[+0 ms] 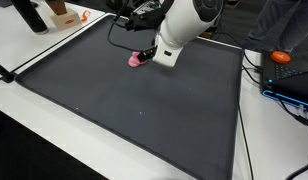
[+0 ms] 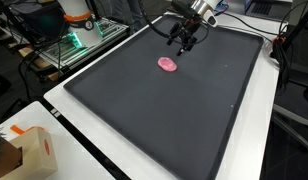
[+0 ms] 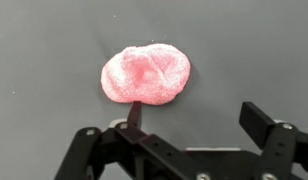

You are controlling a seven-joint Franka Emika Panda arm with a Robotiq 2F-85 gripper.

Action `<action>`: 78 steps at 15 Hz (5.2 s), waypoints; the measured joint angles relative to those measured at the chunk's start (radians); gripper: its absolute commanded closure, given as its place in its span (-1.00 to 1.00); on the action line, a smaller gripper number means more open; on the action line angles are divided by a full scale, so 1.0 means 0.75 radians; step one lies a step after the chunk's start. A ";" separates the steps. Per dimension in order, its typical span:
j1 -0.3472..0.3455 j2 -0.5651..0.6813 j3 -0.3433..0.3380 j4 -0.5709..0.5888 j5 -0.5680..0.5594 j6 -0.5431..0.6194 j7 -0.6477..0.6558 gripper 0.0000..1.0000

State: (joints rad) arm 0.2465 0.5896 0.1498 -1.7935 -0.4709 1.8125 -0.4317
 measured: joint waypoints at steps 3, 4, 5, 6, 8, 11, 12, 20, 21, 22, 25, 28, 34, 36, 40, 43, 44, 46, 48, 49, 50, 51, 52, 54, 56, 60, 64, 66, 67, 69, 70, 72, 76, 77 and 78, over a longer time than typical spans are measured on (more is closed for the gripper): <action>0.001 0.011 0.009 0.004 -0.015 -0.024 -0.048 -1.00; 0.001 0.013 0.010 0.005 -0.015 -0.035 -0.059 -1.00; 0.001 0.015 0.011 0.007 -0.015 -0.045 -0.070 -1.00; 0.001 0.018 0.012 0.009 -0.015 -0.050 -0.080 -1.00; 0.001 0.025 0.014 0.012 -0.017 -0.050 -0.090 -1.00; 0.001 0.035 0.014 0.019 -0.018 -0.050 -0.092 -1.00; 0.001 0.038 0.014 0.023 -0.018 -0.050 -0.092 -1.00; -0.027 0.069 0.005 0.111 -0.003 -0.050 -0.067 -1.00; -0.035 0.075 0.003 0.127 0.001 -0.050 -0.055 -1.00; -0.043 0.081 -0.001 0.144 0.011 -0.050 -0.037 -1.00; -0.073 0.097 -0.011 0.196 0.081 -0.050 0.025 -1.00; -0.109 0.114 -0.024 0.251 0.189 -0.050 0.111 -1.00; -0.193 0.140 -0.065 0.350 0.385 -0.044 0.286 -1.00; -0.220 0.148 -0.084 0.373 0.439 -0.036 0.351 -1.00; -0.276 0.150 -0.124 0.387 0.553 0.002 0.477 -1.00; -0.317 0.150 -0.156 0.387 0.629 0.043 0.572 -1.00; -0.330 0.150 -0.167 0.387 0.654 0.058 0.606 -1.00; -0.353 0.150 -0.190 0.383 0.703 0.079 0.674 -1.00; -0.375 0.145 -0.215 0.370 0.750 0.098 0.746 -1.00; -0.386 0.139 -0.226 0.358 0.774 0.103 0.780 -1.00; -0.397 0.133 -0.238 0.345 0.799 0.104 0.816 -1.00; -0.406 0.123 -0.250 0.327 0.822 0.105 0.852 -1.00; -0.416 0.110 -0.263 0.304 0.847 0.105 0.891 -1.00; -0.432 0.083 -0.286 0.254 0.897 0.107 0.961 -1.00; -0.450 0.055 -0.306 0.195 0.954 0.111 1.023 -1.00; -0.488 -0.002 -0.333 0.058 1.108 0.156 1.106 -1.00; -0.524 -0.049 -0.340 -0.083 1.301 0.216 1.155 -1.00; -0.540 -0.070 -0.341 -0.145 1.400 0.227 1.180 -1.00; -0.547 -0.079 -0.342 -0.174 1.452 0.228 1.188 -1.00; -0.561 -0.100 -0.345 -0.229 1.557 0.228 1.206 -1.00; -0.566 -0.111 -0.348 -0.256 1.611 0.228 1.213 -1.00; -0.572 -0.133 -0.360 -0.310 1.720 0.228 1.223 -1.00; -0.573 -0.167 -0.390 -0.410 1.867 0.267 1.217 -1.00; -0.573 -0.172 -0.395 -0.432 1.893 0.279 1.211 -1.00; -0.573 -0.175 -0.400 -0.450 1.916 0.287 1.204 -1.00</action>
State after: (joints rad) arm -0.1829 0.4585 -0.1500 -2.1313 0.9660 2.0281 0.4710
